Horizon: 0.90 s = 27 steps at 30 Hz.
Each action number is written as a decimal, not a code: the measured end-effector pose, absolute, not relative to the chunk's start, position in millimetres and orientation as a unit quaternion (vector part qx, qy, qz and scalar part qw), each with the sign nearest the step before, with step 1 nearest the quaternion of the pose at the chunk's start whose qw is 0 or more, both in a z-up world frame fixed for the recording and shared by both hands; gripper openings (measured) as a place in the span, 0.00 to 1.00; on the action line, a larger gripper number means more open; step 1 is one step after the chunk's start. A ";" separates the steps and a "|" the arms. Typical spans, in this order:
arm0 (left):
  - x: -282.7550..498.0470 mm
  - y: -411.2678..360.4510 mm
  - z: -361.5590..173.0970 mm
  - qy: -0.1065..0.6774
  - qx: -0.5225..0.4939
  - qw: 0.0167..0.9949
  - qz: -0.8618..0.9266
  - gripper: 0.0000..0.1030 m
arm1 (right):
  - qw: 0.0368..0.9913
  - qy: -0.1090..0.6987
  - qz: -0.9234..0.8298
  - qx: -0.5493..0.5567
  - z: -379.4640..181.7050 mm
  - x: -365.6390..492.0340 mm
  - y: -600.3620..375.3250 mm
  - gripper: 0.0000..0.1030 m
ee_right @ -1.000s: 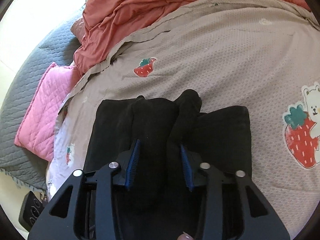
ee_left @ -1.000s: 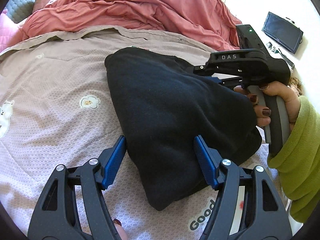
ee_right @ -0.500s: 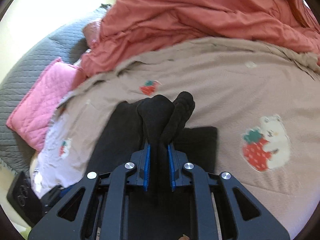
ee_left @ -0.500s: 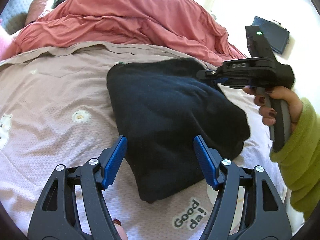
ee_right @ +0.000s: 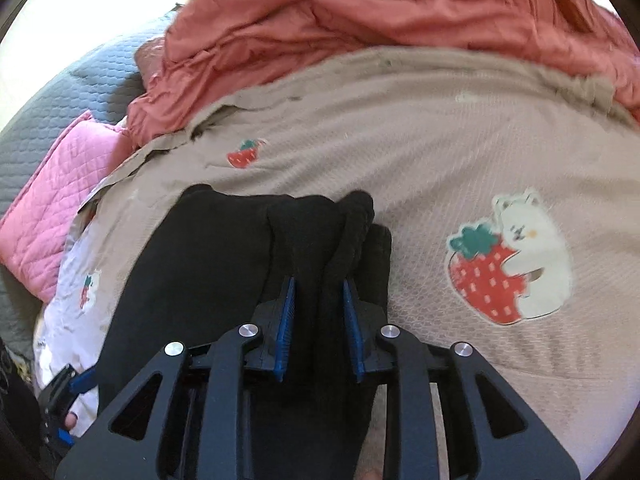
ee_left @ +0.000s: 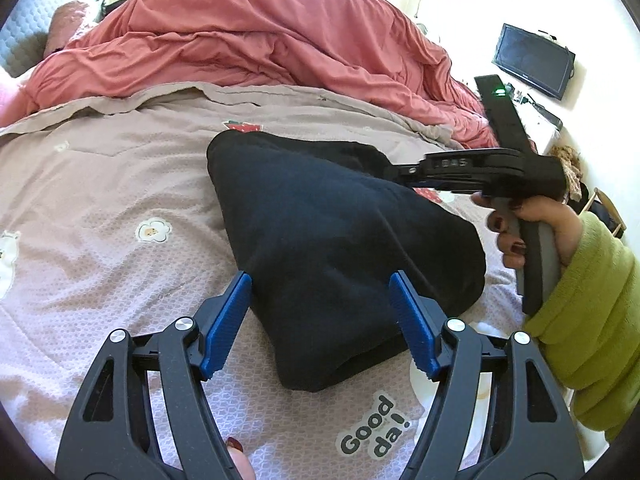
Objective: Fold small clothes
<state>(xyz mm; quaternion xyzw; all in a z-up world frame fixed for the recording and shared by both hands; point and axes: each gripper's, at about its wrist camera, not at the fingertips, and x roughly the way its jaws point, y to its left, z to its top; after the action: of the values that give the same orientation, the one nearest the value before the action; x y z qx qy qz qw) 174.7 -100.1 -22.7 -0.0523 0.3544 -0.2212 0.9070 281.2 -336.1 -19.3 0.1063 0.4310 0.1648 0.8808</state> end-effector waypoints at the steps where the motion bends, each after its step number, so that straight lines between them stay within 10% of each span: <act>1: 173.3 -100.0 -21.5 0.353 -0.052 0.907 -0.222 0.61 | 0.883 0.423 0.172 0.107 -14.4 276.1 -337.6 0.25; 27: 181.4 -79.7 -20.0 0.382 -0.113 0.894 -0.207 0.64 | 0.843 0.401 0.339 -0.116 -16.7 173.7 -305.7 0.47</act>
<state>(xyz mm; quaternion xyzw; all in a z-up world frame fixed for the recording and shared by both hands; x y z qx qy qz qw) 181.4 -79.7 -20.0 -0.1131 0.3816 -0.2074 0.8936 173.7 -305.7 -16.7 -0.1158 0.4015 0.3387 0.8430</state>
